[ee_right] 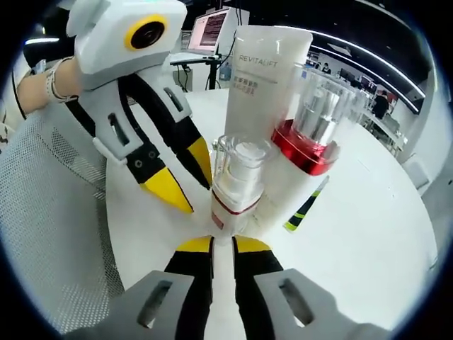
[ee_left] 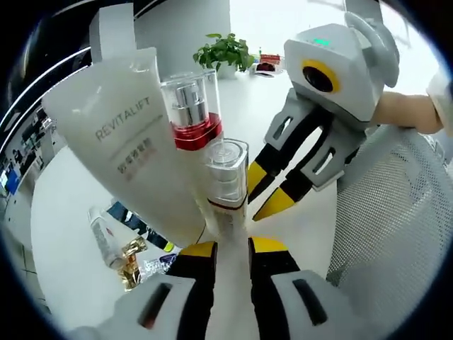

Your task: Arrange the skincare products in the storage area until every visible bottle or jar stands upright without overlapping.

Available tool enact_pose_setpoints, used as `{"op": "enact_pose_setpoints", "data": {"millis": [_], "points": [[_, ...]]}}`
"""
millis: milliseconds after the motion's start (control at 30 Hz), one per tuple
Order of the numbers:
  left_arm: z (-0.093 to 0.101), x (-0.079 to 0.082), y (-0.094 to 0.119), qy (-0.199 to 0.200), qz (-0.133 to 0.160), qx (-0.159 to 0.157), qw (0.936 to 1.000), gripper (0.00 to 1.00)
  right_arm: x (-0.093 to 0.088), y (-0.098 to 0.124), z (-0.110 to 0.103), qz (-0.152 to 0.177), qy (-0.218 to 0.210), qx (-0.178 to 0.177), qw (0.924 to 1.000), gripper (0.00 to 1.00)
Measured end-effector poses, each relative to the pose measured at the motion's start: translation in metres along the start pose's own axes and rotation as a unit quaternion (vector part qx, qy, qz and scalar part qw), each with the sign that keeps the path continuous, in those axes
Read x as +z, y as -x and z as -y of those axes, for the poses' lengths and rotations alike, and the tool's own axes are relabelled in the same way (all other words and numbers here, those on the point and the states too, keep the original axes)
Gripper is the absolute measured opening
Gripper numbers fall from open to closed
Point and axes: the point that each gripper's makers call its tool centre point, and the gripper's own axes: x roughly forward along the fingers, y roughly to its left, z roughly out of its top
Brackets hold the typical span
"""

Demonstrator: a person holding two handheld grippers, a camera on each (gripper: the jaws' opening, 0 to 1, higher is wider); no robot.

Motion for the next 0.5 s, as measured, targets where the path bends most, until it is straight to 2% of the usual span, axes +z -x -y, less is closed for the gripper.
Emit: {"op": "enact_pose_setpoints", "data": {"millis": [200, 500], "points": [[-0.007, -0.002, 0.012, -0.008, -0.006, 0.012, 0.9999, 0.2, -0.005, 0.001, -0.002, -0.012, 0.01, 0.004, 0.9999, 0.14], [-0.017, -0.009, 0.032, 0.007, -0.005, 0.031, 0.9995, 0.26, -0.002, 0.013, -0.001, -0.013, 0.012, 0.0, 0.9998, 0.29]]}}
